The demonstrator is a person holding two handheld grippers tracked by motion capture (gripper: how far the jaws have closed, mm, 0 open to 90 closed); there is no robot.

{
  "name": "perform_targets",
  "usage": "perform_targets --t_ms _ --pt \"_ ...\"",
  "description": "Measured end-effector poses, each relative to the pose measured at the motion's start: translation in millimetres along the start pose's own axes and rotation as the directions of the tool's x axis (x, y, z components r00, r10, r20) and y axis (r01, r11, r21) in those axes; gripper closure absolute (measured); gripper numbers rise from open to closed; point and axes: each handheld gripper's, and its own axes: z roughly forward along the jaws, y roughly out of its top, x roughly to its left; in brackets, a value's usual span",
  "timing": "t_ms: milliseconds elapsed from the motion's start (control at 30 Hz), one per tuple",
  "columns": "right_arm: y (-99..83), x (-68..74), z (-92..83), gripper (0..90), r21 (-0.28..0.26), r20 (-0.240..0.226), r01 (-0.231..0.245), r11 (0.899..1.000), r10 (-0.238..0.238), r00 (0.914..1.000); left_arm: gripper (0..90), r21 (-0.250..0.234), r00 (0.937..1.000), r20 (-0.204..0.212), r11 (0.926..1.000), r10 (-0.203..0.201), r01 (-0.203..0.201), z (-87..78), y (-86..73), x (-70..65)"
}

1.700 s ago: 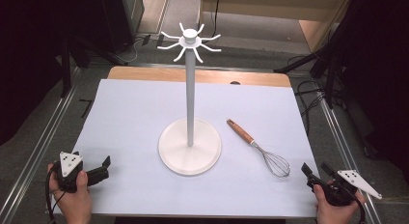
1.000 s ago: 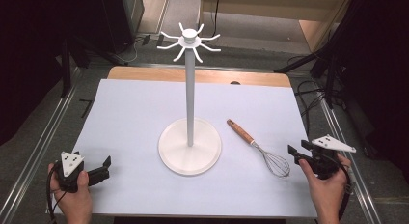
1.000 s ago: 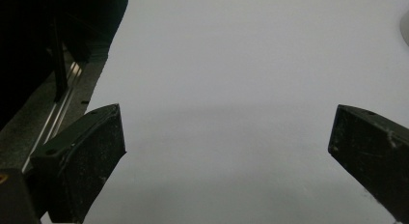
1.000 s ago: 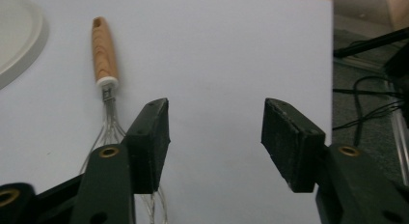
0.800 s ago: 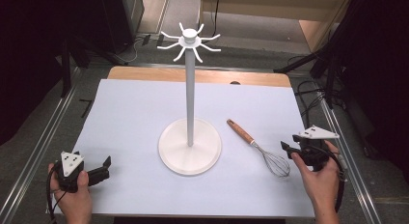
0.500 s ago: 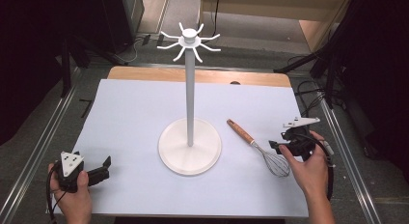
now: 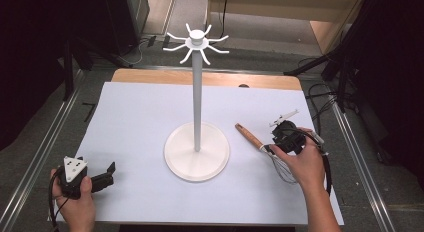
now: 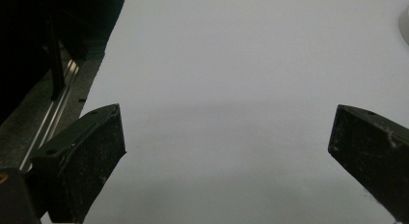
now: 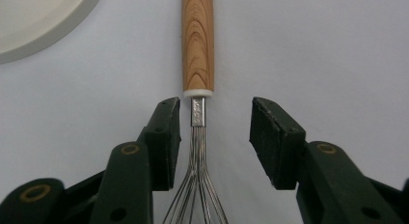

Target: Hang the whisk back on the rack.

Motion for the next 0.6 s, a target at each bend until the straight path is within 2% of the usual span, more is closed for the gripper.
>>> perform_targets --t_ms 133,400,467,600 --pt "12.1 4.1 9.1 59.6 0.035 -0.025 0.008 0.999 -0.007 0.9997 0.3 0.001 1.0 -0.001 1.0 -0.002 0.002 0.3 0.1 0.0" --pt "25.7 11.7 25.6 63.0 0.086 -0.011 0.032 0.996 -0.031 0.9995 0.3 0.004 1.0 0.001 1.0 -0.001 0.001 0.2 0.2 0.1" --pt "29.2 11.7 32.4 63.7 0.119 -0.007 0.042 0.992 -0.041 0.9991 0.3 0.004 1.0 0.002 1.0 -0.003 0.003 0.2 0.2 0.2" --pt "32.0 11.9 36.8 63.9 0.127 -0.003 0.043 0.991 -0.043 0.9991 0.3 0.006 1.0 0.003 1.0 -0.003 0.003 0.1 0.3 0.3"
